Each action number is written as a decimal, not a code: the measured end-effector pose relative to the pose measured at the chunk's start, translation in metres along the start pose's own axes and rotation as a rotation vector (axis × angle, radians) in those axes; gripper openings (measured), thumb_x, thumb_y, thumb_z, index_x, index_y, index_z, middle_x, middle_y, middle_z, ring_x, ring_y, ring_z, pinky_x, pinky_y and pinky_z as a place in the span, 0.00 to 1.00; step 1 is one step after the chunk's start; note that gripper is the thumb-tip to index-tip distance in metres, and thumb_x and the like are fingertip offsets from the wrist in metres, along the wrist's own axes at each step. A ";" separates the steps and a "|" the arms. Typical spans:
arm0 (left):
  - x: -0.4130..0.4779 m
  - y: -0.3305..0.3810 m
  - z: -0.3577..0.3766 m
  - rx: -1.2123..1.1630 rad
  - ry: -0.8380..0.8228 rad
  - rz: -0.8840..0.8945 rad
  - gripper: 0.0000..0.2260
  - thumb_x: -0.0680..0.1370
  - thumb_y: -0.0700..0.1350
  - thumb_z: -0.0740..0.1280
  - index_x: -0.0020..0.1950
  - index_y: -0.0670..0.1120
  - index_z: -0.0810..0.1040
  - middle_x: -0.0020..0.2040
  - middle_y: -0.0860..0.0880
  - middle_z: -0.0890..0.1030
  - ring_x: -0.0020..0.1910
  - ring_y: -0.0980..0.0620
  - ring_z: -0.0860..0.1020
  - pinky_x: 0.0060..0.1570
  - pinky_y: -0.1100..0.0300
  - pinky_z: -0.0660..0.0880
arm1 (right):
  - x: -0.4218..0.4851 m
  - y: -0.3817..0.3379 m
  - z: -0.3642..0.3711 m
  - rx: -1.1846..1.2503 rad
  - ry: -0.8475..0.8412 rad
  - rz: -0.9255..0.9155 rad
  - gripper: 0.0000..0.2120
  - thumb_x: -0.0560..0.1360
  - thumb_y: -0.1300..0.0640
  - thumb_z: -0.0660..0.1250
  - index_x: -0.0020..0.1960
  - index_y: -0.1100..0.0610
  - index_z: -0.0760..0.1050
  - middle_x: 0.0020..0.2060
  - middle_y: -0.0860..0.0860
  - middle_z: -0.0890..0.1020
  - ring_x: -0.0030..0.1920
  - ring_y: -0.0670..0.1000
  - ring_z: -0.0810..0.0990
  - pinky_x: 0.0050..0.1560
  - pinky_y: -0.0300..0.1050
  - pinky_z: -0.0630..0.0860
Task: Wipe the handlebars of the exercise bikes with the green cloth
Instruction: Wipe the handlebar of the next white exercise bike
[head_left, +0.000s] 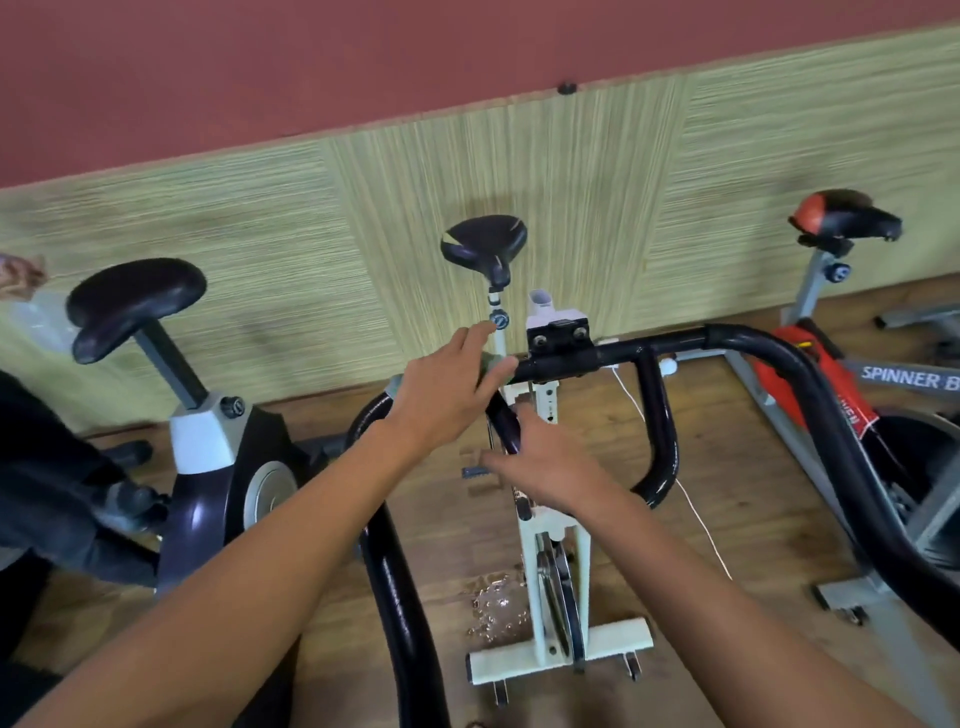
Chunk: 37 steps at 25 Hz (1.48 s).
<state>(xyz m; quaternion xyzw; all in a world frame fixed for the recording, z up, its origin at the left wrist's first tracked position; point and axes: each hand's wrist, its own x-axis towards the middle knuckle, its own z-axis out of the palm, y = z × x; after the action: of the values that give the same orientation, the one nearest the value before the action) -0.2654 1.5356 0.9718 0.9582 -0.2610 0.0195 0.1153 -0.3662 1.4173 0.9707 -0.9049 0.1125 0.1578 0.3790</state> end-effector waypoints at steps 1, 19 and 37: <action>-0.002 -0.006 -0.001 0.015 0.007 0.000 0.27 0.81 0.66 0.49 0.72 0.50 0.68 0.67 0.50 0.75 0.60 0.47 0.77 0.53 0.49 0.73 | -0.006 0.005 -0.009 0.002 0.028 -0.033 0.22 0.75 0.41 0.67 0.62 0.52 0.70 0.51 0.51 0.79 0.50 0.54 0.79 0.52 0.52 0.77; 0.011 0.008 0.010 0.181 -0.051 0.003 0.27 0.79 0.68 0.51 0.59 0.47 0.72 0.52 0.49 0.78 0.50 0.47 0.76 0.45 0.54 0.70 | -0.020 0.075 -0.027 0.391 0.623 0.006 0.26 0.82 0.53 0.63 0.77 0.50 0.59 0.72 0.52 0.67 0.71 0.54 0.67 0.69 0.52 0.63; -0.018 -0.030 0.000 0.094 -0.016 -0.048 0.28 0.78 0.68 0.51 0.58 0.46 0.73 0.49 0.49 0.78 0.45 0.50 0.74 0.45 0.55 0.70 | -0.026 0.065 -0.030 0.489 0.622 0.097 0.25 0.82 0.53 0.62 0.77 0.47 0.59 0.65 0.53 0.73 0.42 0.34 0.67 0.56 0.45 0.64</action>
<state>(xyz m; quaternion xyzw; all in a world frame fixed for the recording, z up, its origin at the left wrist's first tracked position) -0.2653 1.5699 0.9640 0.9688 -0.2374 0.0214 0.0684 -0.4051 1.3531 0.9572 -0.7862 0.2987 -0.1375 0.5233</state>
